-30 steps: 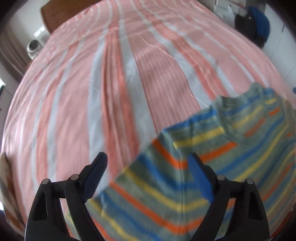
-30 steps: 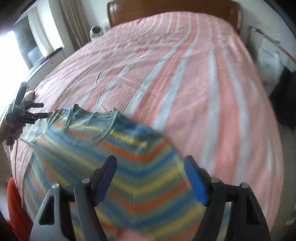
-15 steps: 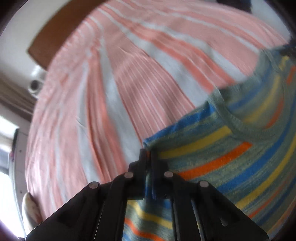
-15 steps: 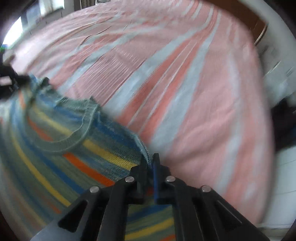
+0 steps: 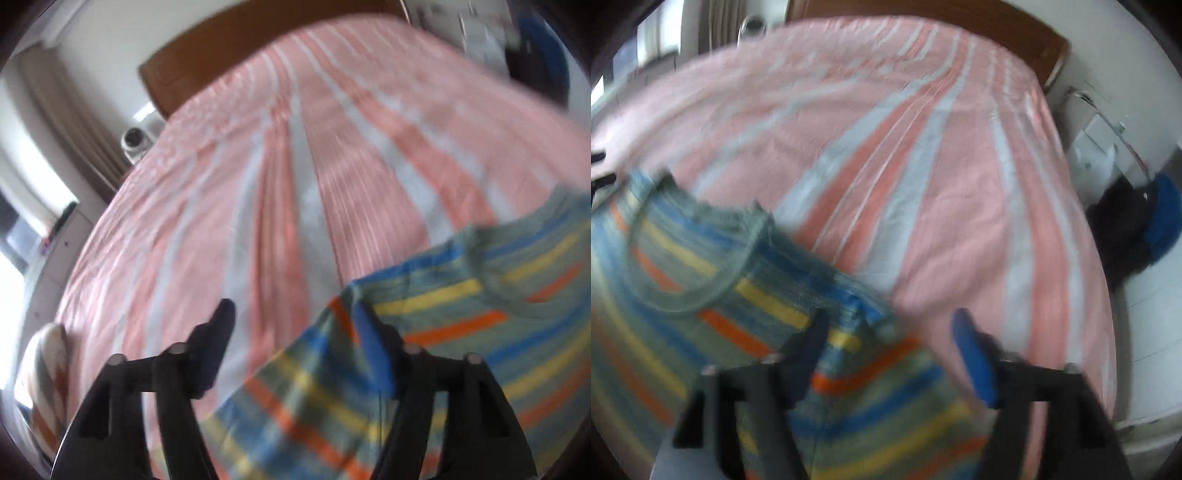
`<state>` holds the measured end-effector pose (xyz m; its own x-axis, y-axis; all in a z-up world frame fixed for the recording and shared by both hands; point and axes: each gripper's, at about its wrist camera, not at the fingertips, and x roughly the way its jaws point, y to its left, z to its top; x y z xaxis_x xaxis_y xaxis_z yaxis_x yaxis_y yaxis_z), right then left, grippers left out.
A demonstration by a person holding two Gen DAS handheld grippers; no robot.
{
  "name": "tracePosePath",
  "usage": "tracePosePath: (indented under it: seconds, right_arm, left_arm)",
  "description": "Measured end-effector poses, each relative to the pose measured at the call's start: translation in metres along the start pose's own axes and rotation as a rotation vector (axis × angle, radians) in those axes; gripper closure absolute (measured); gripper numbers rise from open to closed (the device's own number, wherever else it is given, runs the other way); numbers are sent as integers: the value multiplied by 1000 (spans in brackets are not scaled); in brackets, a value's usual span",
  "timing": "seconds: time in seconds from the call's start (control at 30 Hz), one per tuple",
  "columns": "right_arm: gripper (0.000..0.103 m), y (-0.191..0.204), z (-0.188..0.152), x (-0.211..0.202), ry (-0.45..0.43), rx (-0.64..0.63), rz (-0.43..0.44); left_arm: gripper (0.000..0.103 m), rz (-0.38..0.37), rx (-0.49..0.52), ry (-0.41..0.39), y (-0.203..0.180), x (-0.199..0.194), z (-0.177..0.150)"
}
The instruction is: Fold small clothes
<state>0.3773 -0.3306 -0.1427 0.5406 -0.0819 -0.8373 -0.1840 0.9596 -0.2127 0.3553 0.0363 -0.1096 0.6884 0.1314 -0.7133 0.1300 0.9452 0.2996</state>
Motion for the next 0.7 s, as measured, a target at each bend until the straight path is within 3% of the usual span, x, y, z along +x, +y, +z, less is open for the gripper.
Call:
tracePosePath:
  seconds: [0.13, 0.27, 0.33, 0.43, 0.5, 0.6, 0.7]
  right_arm:
    - [28, -27, -35, -65, -72, 93, 37]
    - [14, -46, -106, -137, -140, 164, 24]
    - [11, -44, -149, -170, -163, 204, 9]
    - [10, -36, -219, -203, -186, 291, -3]
    - [10, -23, -260, -215, -198, 340, -18]
    - [10, -11, -298, -214, -217, 417, -43]
    - [10, -4, -316, -205, -239, 479, -59]
  left_arm:
    - [12, -63, -89, -29, 35, -76, -36]
    - [8, -76, -118, 12, 56, -141, -105]
    - [6, -83, -150, 43, 61, -155, -142]
    - [4, -56, -236, 79, 59, -164, -195]
    - [5, -69, -310, 107, 59, -151, -214]
    - [5, -94, -454, 107, 60, -130, -240]
    - [5, -89, -478, 96, 56, -113, -246]
